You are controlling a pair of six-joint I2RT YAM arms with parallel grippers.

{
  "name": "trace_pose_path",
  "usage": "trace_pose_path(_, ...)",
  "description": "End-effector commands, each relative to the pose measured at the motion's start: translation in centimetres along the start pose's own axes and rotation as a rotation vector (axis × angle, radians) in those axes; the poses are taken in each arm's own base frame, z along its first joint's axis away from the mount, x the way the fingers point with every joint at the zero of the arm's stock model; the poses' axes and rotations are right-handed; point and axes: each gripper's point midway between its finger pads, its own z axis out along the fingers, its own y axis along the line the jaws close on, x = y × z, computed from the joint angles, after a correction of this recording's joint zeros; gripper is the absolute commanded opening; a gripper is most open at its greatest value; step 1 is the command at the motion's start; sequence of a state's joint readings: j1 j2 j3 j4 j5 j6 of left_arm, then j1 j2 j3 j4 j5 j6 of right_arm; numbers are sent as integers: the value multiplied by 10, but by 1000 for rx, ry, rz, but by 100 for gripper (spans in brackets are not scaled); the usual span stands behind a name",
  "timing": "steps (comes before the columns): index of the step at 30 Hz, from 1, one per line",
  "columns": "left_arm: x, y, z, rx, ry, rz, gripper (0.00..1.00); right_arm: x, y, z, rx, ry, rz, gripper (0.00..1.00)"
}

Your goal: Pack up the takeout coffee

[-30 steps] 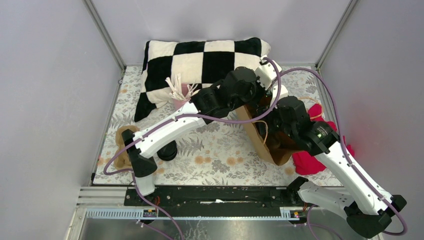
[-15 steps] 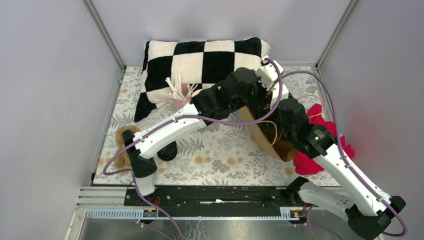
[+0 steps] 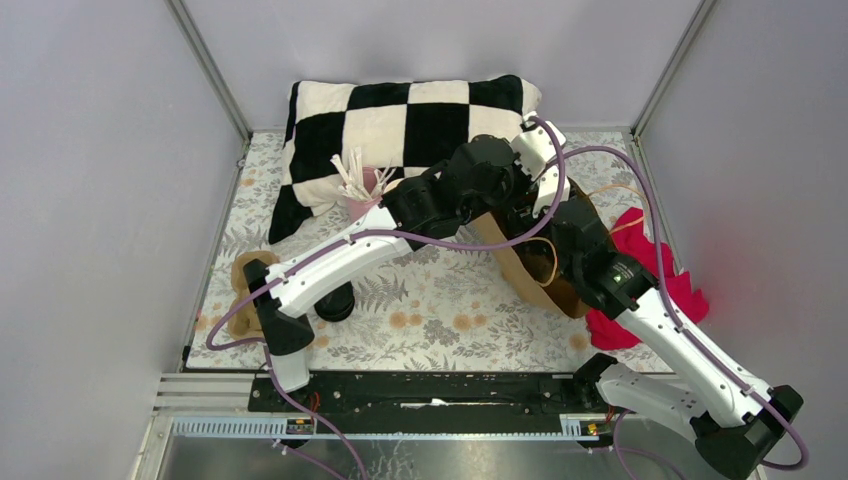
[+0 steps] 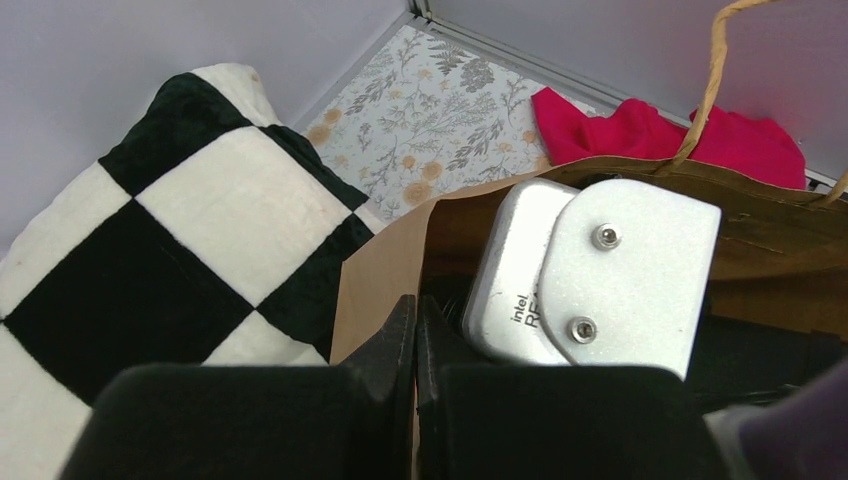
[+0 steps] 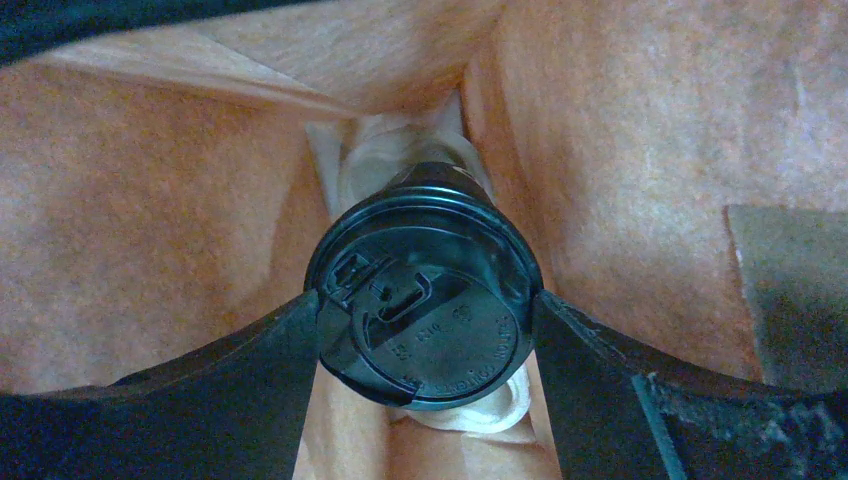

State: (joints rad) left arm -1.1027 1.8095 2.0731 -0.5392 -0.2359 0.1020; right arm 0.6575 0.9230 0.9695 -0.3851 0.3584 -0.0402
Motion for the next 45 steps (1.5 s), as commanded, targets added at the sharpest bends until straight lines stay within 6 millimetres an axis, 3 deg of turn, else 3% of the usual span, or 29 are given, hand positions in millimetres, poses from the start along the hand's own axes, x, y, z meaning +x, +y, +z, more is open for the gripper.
trace_pose_path(1, -39, -12, -15, 50, -122, -8, 0, 2, 4, 11, -7, 5, -70, 80)
trace_pose_path(10, -41, -10, -12, 36, -130, 4, 0, 13, 5, 10, -13, 55, -71, 79)
trace_pose_path(19, -54, -4, -13, 13, -168, 25, 0, 21, 26, -5, -171, 56, -98, 80)
trace_pose_path(31, -43, 3, -19, -27, -155, 34, 0, 10, 16, -10, -129, -4, -95, 80)
trace_pose_path(39, -37, 5, -21, -39, -154, 14, 0, 28, 9, -11, -87, 35, -91, 80)
trace_pose_path(45, -33, 2, -21, -31, -146, -5, 0, 16, 7, -14, -79, -23, -55, 80)
